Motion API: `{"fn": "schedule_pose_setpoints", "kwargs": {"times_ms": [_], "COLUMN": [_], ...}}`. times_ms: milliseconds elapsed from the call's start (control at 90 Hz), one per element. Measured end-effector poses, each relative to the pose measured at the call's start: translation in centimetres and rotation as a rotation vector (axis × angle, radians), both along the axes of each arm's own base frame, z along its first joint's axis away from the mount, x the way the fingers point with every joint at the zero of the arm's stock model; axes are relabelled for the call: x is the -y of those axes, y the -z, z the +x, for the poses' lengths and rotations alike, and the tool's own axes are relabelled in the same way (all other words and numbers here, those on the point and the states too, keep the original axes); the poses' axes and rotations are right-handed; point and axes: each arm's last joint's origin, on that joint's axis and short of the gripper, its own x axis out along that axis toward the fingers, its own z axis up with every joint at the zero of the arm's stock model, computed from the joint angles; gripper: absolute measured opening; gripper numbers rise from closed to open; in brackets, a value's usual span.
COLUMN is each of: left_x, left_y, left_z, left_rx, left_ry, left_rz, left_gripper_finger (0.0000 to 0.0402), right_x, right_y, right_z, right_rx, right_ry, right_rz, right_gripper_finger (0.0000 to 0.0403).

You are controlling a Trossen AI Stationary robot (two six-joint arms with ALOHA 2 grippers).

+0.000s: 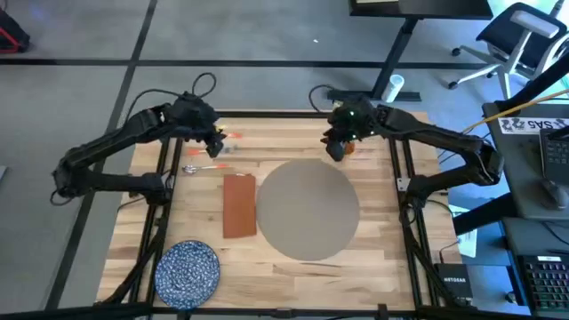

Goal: Set table place
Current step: Put the orange fork on the orange napkin

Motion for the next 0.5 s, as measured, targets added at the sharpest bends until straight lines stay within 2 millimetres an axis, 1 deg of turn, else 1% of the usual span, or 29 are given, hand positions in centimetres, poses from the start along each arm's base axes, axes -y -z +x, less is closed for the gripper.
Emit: {"fn": "schedule_pose_setpoints", "kwargs": {"times_ms": [111,189,356,500], "left_x": [-1.3,-2.3,-4.3,-5.8], "left_y": [1.3,2.2,4.1,5.8], "left_z": [0.1,0.4,1.0,1.2], "left_rx": [-0.115,-0.171,-0.278,-0.375], "left_ry": [-0.095,-0.112,-0.093,-0.144], "left_rz": [-0.028,-0.033,-0.069,-0.078], "left_gripper_finger": [0.0102,0.0102,0.0102,0.0099], "right_x": [0.4,0.6,1.1,1.5], "right_y": [-1.2,-1.5,-0.7,0.2], "right_z": [0.5,0.8,1.8,2.8], "right_rx": [0.064,0.076,0.052,0.056], "right_ry": [0.038,0.04,0.02,-0.004], "right_rz": [-0.056,-0.064,-0.056,-0.028], "right_gripper_finger": [0.0115,0.0115,0.0115,0.0115]}}
